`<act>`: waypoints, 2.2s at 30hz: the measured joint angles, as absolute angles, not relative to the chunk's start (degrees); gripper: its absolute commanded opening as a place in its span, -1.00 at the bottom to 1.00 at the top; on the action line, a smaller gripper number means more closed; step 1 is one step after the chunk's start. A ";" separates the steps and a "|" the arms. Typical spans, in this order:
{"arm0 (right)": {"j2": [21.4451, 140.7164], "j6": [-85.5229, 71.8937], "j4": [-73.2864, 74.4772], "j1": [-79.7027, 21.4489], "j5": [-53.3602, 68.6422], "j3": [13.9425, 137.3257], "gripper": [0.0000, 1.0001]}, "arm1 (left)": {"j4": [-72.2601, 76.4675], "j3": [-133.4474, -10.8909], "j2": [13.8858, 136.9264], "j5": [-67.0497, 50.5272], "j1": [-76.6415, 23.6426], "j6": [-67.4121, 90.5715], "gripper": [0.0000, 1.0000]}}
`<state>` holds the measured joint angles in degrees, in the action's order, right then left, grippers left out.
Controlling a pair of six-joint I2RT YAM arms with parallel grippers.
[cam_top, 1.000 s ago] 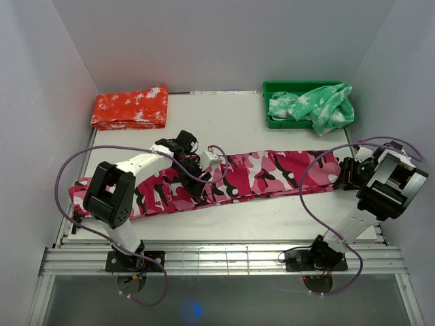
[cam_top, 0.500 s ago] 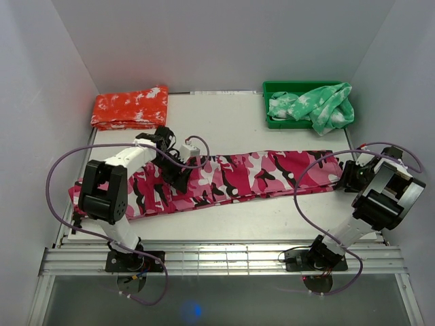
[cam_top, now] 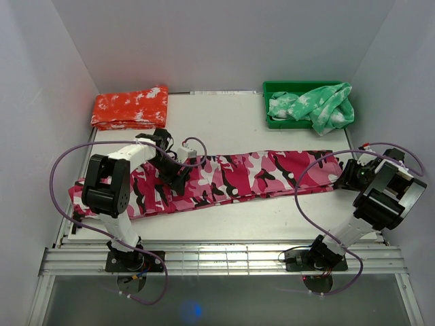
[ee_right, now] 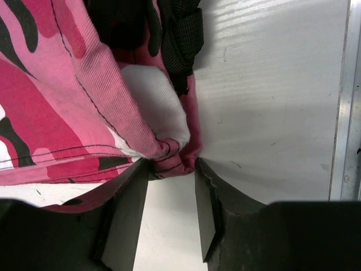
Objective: Fold and stack the trousers
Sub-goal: Fold the trousers
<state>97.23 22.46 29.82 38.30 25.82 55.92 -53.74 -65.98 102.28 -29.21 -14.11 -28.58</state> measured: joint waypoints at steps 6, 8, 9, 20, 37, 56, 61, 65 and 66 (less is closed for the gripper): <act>98.63 20.80 29.17 38.35 26.37 56.58 -0.74 | -52.49 -64.88 102.00 -29.58 -14.09 -27.62 0.43; 98.74 20.21 28.95 38.35 26.30 56.58 -0.84 | -52.05 -64.42 101.73 -29.56 -14.09 -27.33 0.33; 98.74 20.05 28.93 38.35 26.24 56.60 -0.84 | -51.92 -64.18 101.67 -29.54 -14.09 -27.20 0.29; 99.96 21.54 30.37 38.79 22.81 60.40 -0.84 | -49.74 -58.04 99.90 -31.57 -11.29 -27.59 -0.28; 101.56 25.12 39.42 39.64 28.53 72.36 -0.08 | -52.45 -60.31 102.28 -33.76 -10.57 -27.42 -0.06; 106.78 21.67 41.32 37.32 31.35 73.25 -0.64 | -53.49 -61.12 102.89 -33.74 -10.61 -27.51 -0.04; 106.94 22.15 42.19 37.23 30.55 73.25 -0.84 | -53.49 -61.12 102.89 -33.74 -10.61 -27.55 -0.04; 106.52 22.26 43.33 37.19 29.91 73.34 -0.84 | -53.49 -61.12 102.89 -33.71 -10.61 -27.62 -0.04; 106.17 22.26 43.99 37.17 29.65 73.38 -0.85 | -53.47 -61.12 102.89 -33.71 -10.61 -27.64 -0.04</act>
